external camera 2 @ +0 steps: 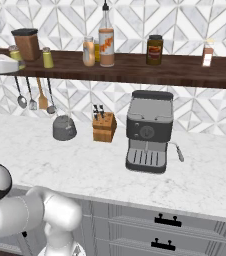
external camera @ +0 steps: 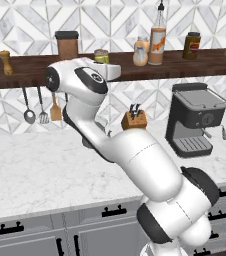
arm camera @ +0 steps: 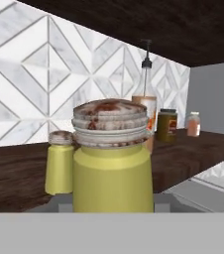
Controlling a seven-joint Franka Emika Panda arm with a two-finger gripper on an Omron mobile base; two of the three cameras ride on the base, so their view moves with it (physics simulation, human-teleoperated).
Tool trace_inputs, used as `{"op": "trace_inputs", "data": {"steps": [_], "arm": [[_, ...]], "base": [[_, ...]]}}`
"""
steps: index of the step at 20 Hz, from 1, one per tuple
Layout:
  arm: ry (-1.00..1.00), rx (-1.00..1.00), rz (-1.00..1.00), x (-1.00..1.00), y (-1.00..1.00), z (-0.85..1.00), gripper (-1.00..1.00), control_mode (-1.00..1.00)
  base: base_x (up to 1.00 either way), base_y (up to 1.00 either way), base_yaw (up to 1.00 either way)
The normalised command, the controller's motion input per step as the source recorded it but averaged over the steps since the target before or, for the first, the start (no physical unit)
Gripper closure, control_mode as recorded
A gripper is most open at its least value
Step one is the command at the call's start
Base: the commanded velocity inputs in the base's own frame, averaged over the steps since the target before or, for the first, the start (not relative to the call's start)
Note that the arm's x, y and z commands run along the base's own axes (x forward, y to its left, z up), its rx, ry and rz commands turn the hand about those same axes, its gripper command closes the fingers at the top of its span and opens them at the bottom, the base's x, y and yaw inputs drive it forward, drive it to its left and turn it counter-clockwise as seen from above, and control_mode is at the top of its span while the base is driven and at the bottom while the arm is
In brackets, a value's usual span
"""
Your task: Put the shaker and condiment bottle from the counter next to their counterparts in the cabinet.
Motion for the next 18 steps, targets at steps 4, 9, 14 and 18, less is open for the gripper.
{"op": "trace_inputs", "data": {"steps": [4,9,14,18], "arm": [[0.0,0.0,-0.12,0.0,0.0,0.0,1.0,-1.0],[0.0,0.01,-0.11,0.0,0.0,0.0,1.0,-1.0],[0.0,0.05,-0.07,0.0,-0.05,0.0,1.0,-1.0],[0.0,0.08,-0.07,0.0,0.0,0.0,1.0,-1.0]], "base": [[0.0,0.0,0.0],[0.0,0.0,0.0],[0.0,0.0,0.0],[0.0,0.0,0.0]]}}
